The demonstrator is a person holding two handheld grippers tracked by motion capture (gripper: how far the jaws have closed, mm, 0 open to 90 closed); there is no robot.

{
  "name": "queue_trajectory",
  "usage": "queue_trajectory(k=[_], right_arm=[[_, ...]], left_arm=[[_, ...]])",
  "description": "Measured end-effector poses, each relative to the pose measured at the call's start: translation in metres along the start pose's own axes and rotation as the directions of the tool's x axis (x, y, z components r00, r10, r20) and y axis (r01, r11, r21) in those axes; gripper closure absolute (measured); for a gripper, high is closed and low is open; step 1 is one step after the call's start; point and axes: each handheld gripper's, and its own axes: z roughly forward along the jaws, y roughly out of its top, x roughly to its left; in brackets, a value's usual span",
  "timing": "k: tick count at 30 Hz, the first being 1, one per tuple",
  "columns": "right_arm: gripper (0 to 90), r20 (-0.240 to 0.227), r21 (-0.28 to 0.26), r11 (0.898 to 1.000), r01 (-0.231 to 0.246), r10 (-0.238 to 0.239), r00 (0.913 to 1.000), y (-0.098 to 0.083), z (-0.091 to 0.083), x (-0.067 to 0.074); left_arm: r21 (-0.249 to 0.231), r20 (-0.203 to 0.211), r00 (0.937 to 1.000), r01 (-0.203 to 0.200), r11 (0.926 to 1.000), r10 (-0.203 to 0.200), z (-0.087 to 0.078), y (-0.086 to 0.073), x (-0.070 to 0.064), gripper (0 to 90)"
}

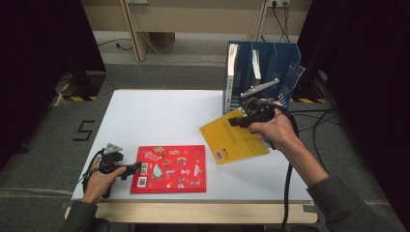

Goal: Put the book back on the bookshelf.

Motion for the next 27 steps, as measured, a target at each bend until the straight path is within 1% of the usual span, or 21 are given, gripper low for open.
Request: queue_trajectory(k=[3, 4, 5, 7, 8, 9, 10, 13, 14, 17, 19, 22, 27], right_arm=[[74.7, 0.008, 0.008, 1.0, -0.005, 0.005, 1.0, -0.003, -0.004, -0.001], [74.7, 0.009, 0.011, 1.0, 0.0, 0.0, 1.0, -0.004, -0.005, -0.002], [74.7, 0.009, 0.017, 1.0, -0.003, 0.003, 1.0, -0.005, -0.006, -0.001], [74.7, 0.011, 0.022, 1.0, -0.002, 0.002, 0.9999, -0.007, -0.006, -0.002], [74.7, 0.009, 0.026, 1.0, -0.002, 0.002, 1.0, -0.008, -0.005, -0.002], [74.6, 0.009, 0.031, 1.0, -0.005, 0.005, 0.9999, -0.008, -0.004, -0.001], [74.6, 0.009, 0.033, 0.999, -0.003, 0.003, 1.0, -0.008, -0.003, -0.001], [74.5, 0.004, 0.058, 0.998, 0.008, -0.008, 1.0, -0.009, 0.005, 0.001], [74.4, 0.001, 0.054, 0.998, 0.007, -0.007, 1.0, -0.008, 0.007, 0.002], [74.3, 0.001, 0.06, 0.998, 0.014, -0.014, 0.9999, -0.004, 0.01, 0.004], [74.1, -0.001, 0.065, 0.998, 0.017, -0.017, 0.9999, -0.002, 0.012, 0.005], [73.7, 0.005, 0.067, 0.998, 0.021, -0.021, 0.9998, 0.001, 0.015, 0.006], [72.0, -0.002, 0.067, 0.998, 0.007, -0.007, 1.0, 0.003, 0.018, 0.007]], left_arm=[[-0.002, -0.034, 0.9991, 0.025, 0.9997, -0.025, 0.0, -0.002, 0.01, 14.6], [-0.003, -0.033, 0.9983, 0.047, 0.9989, -0.047, 0.0, -0.003, 0.015, 14.2], [-0.002, -0.039, 0.9978, 0.053, 0.9986, -0.053, 0.0, -0.004, 0.018, 15.0], [0.002, -0.067, 0.9963, 0.054, 0.9985, -0.054, 0.0, -0.005, 0.022, 14.8], [-0.001, -0.072, 0.9958, 0.056, 0.9985, -0.056, 0.0, -0.006, 0.023, 14.7], [0.0, -0.077, 0.9956, 0.053, 0.9986, -0.053, 0.0, -0.006, 0.024, 14.8], [0.005, -0.087, 0.9954, 0.039, 0.9992, -0.038, 0.0, -0.006, 0.024, 14.8], [0.029, -0.115, 0.9931, -0.021, 0.9994, 0.024, 0.003, -0.006, 0.019, 13.6], [0.032, -0.119, 0.9925, -0.023, 0.9992, 0.027, 0.003, -0.006, 0.018, 12.7], [0.028, -0.112, 0.9934, -0.02, 0.9994, 0.023, 0.003, -0.007, 0.019, 12.8], [0.029, -0.116, 0.9929, -0.022, 0.9993, 0.025, 0.003, -0.007, 0.019, 12.6], [0.028, -0.116, 0.993, -0.021, 0.9994, 0.025, 0.003, -0.007, 0.019, 12.5], [0.029, -0.117, 0.9929, -0.022, 0.9993, 0.025, 0.003, -0.007, 0.019, 12.5]])
